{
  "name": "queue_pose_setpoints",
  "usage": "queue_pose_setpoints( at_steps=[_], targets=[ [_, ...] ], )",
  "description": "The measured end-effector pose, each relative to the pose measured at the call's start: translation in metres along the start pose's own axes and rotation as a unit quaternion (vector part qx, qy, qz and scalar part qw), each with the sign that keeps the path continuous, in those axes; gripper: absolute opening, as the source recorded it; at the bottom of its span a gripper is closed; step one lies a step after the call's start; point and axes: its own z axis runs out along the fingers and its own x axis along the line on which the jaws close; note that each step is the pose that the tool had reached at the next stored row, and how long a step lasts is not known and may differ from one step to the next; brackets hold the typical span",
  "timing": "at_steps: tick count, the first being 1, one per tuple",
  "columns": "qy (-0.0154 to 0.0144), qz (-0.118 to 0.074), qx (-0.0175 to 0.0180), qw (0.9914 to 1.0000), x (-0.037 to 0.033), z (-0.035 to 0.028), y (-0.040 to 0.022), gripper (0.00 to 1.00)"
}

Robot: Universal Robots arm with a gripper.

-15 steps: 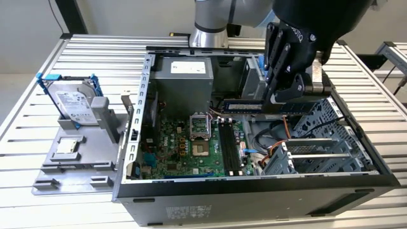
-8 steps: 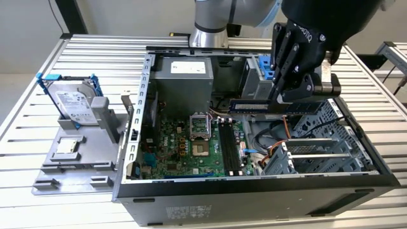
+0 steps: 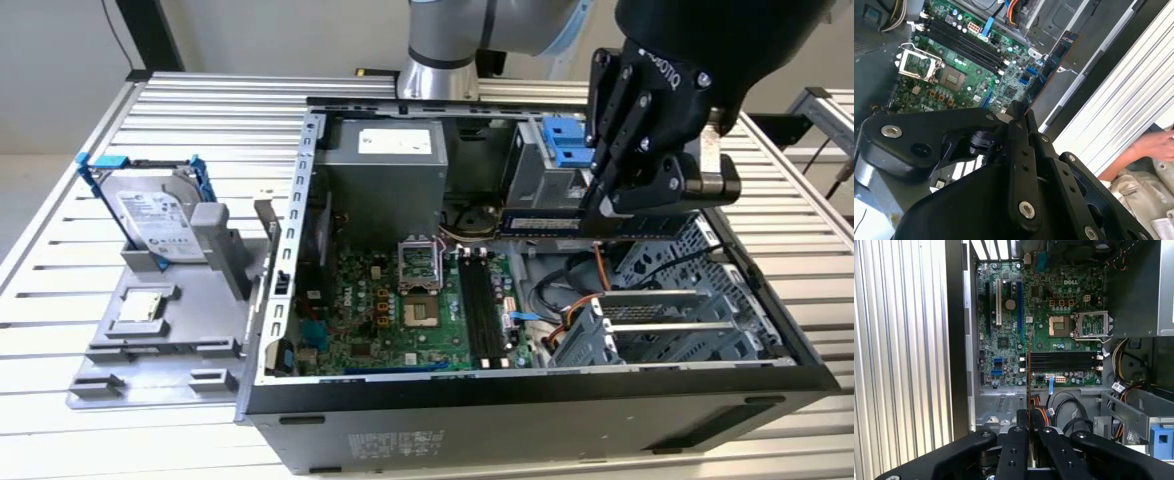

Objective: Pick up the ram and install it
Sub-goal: 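Pick up the ram and move it above insertion slot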

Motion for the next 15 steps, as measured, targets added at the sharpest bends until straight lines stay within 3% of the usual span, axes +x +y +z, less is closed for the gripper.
queue_pose_setpoints(
  at_steps=[6, 9, 12, 15],
  targets=[
    [0.0, 0.0, 0.0, 1.0, -0.0005, -0.0001, -0.0106, 0.0],
    [-0.0001, 0.0, 0.0, 1.0, -0.0005, -0.0001, -0.0111, 0.0],
    [0.0, 0.0, 0.0, 1.0, -0.0077, 0.0004, -0.0108, 0.0],
    [0.0, 0.0, 0.0, 1.0, -0.0191, 0.0013, -0.0096, 0.0]
  ],
)
